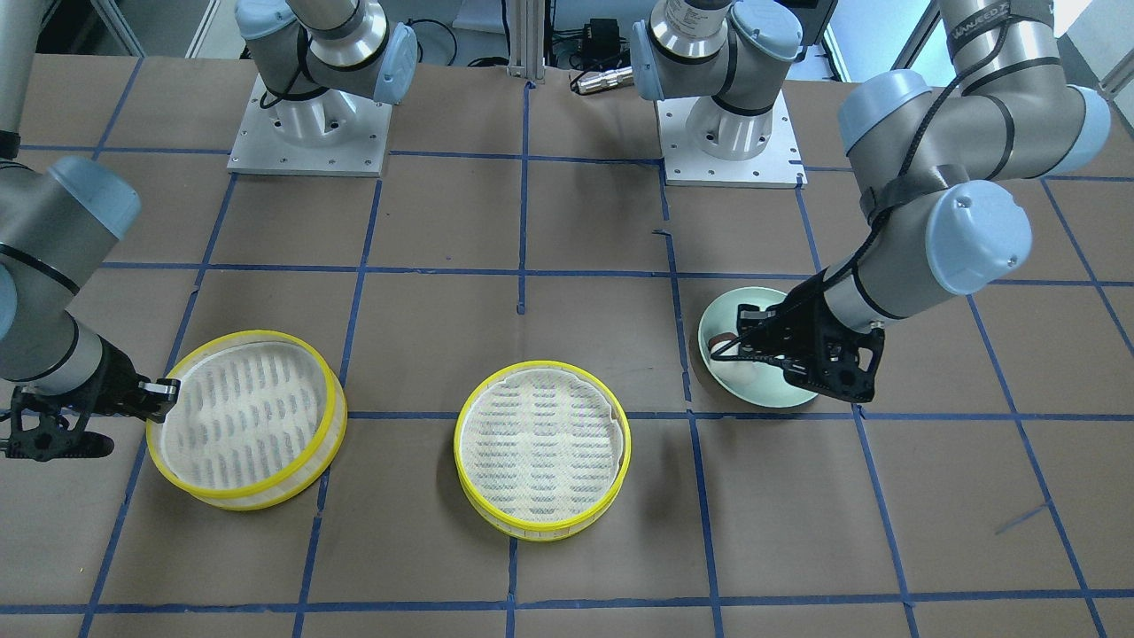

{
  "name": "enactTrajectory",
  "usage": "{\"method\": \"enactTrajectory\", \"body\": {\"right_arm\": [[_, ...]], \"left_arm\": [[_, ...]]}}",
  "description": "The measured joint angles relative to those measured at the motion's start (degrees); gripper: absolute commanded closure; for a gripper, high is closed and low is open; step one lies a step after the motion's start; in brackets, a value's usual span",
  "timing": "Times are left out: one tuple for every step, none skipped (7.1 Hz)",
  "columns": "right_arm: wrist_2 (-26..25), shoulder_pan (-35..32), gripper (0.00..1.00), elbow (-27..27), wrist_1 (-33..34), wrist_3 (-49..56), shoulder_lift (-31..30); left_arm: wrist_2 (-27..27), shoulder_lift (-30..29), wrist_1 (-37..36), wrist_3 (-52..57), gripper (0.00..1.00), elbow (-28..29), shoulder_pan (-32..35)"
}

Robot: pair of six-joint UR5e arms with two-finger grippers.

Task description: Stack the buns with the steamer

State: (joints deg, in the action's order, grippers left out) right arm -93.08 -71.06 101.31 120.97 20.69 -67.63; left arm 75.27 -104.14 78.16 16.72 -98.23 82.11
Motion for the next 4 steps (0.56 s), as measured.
{"method": "enactTrajectory", "body": {"right_arm": [[-0.02,-0.02,0.94,-0.89,-1.03,-0.14,-0.20],[-0.01,-0.03,0.94,-2.48,-3.11,-0.19,-0.33],[0.02,-0.13,0.94,-4.44,-5.38,-0.29,-0.47],[0.47,-0.39,0.94,-6.26,-7.46,-1.40,-0.55]], "left_arm": [[-4.26,-1.39,-4.32,-9.01,1.00,0.23,4.05],[-7.10,-3.49,-10.89,-18.33,0.94,0.27,7.70],[-8.70,-5.36,-16.73,-24.44,0.24,0.39,10.09],[-9.14,-6.45,-19.87,-27.39,0.13,0.37,11.24]]}}
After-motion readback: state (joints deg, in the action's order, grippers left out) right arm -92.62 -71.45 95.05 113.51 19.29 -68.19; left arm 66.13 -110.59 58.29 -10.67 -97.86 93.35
